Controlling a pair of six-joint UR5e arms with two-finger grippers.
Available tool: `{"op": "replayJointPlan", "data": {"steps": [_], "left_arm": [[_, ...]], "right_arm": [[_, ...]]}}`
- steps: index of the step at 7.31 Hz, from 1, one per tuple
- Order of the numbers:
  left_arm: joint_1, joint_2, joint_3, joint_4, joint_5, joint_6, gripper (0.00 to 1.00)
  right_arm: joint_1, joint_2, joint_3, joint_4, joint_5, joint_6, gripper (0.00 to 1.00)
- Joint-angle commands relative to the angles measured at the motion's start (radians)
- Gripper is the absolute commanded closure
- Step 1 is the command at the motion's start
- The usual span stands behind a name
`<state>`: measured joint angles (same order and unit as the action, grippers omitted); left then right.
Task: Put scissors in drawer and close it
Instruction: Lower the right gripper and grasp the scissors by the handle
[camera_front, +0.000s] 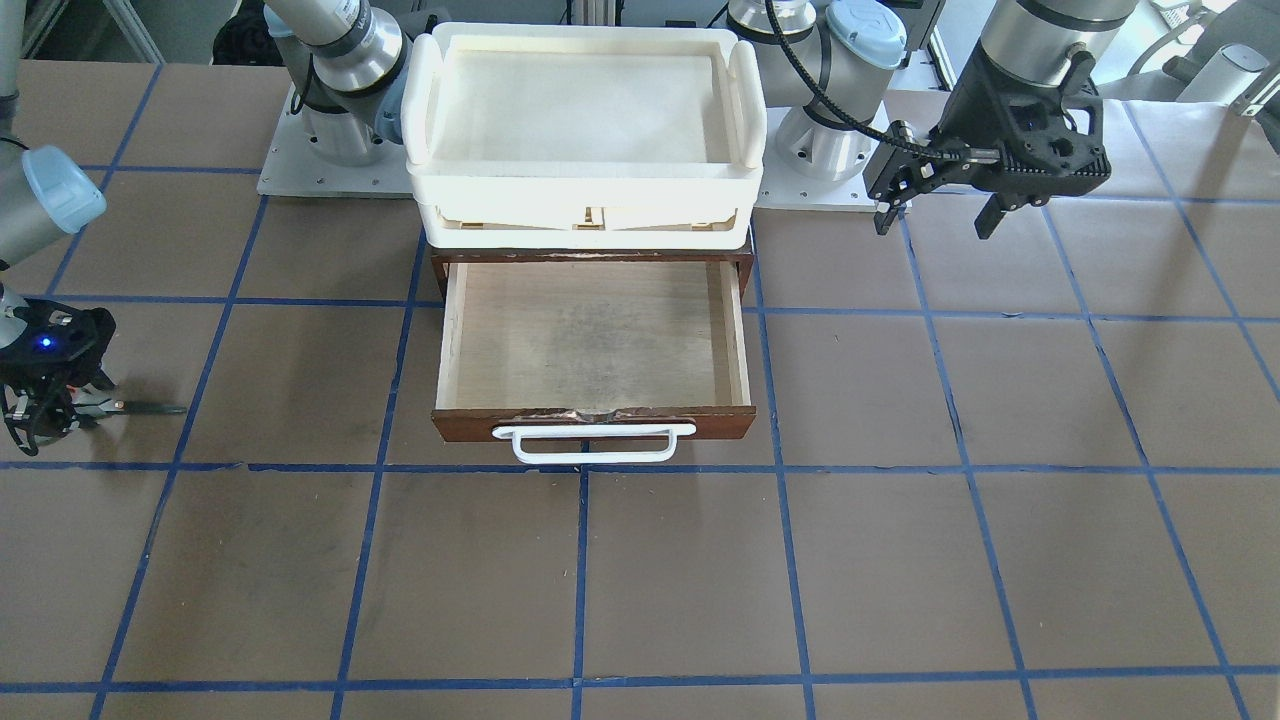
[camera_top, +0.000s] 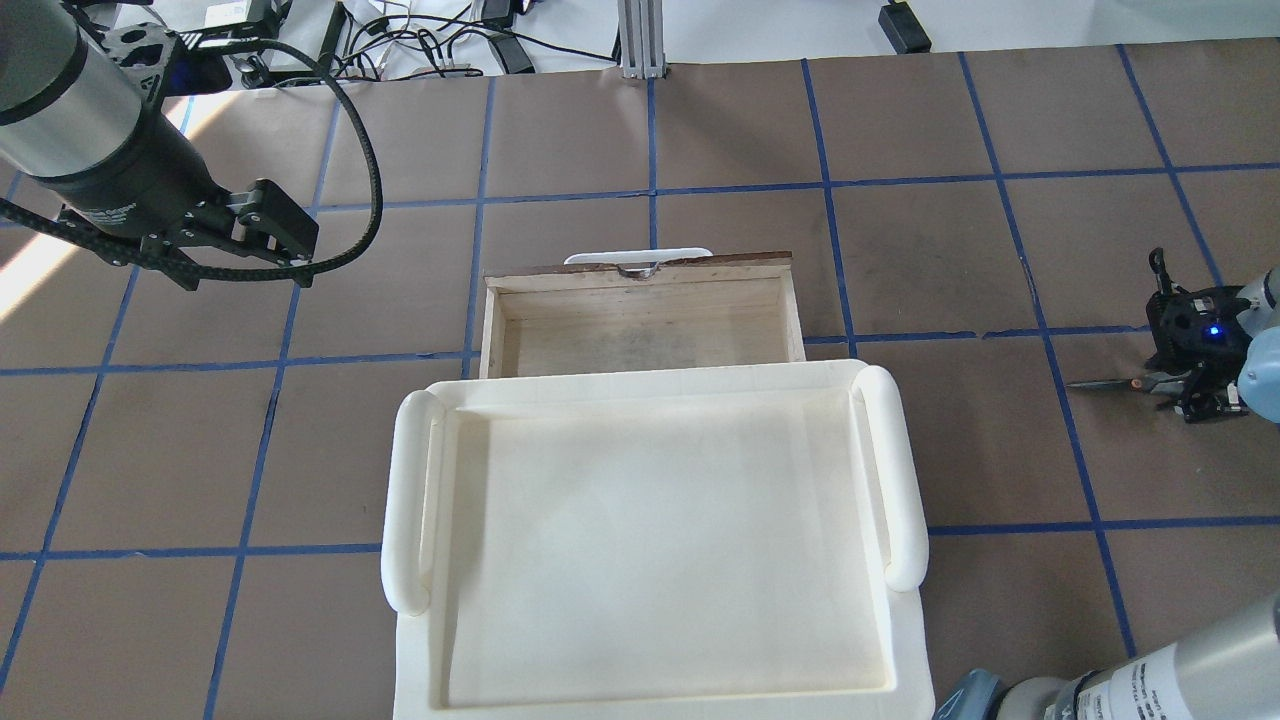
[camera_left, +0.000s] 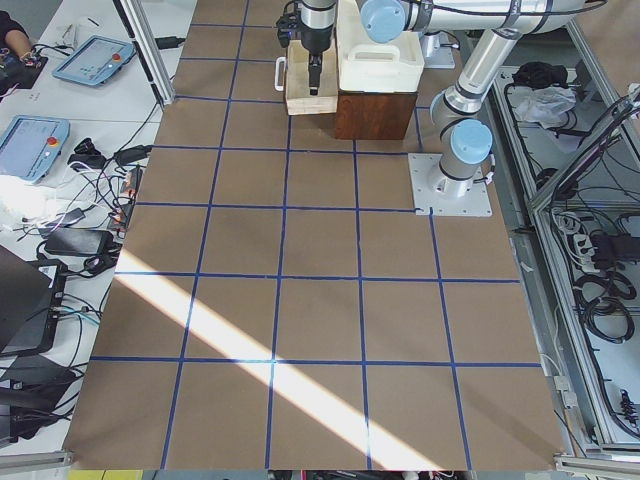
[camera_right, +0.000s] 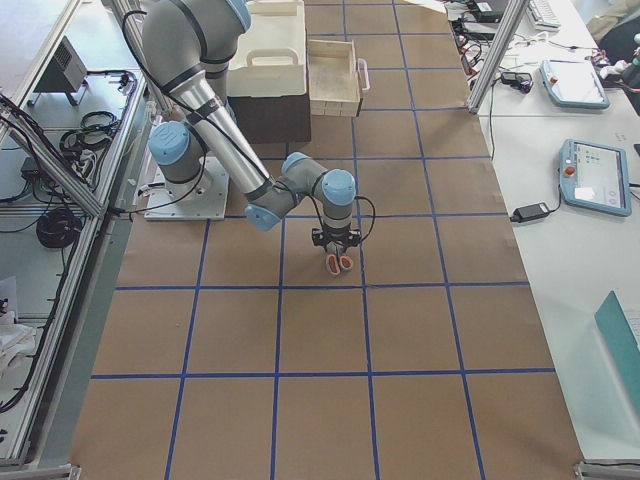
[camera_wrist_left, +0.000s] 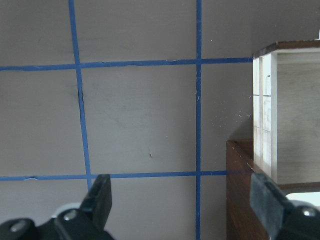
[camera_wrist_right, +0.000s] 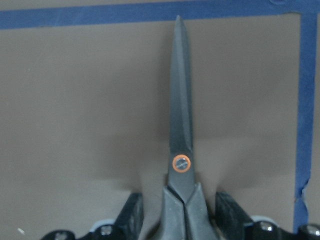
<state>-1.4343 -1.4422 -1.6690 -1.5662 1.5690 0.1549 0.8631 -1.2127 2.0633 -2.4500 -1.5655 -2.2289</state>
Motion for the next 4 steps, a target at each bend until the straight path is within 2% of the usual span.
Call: {"op": "replayJointPlan", "data": {"steps": [1, 3, 4], "left_arm": [[0.000, 0.000, 0.000, 0.000, 0.000, 0.000, 0.00], [0.000, 0.000, 0.000, 0.000, 0.002, 0.000, 0.00], [0.000, 0.000, 0.000, 0.000, 0.000, 0.000, 0.00]], "right_arm": [[-0.001, -0.001, 0.000, 0.002, -0.001, 0.003, 0.52], [-0.004, -0.002, 0.000, 0.003, -0.001, 0.006, 0.60], [-0.007, -0.004, 0.000, 0.002, -0.001, 0.008, 0.67]]}}
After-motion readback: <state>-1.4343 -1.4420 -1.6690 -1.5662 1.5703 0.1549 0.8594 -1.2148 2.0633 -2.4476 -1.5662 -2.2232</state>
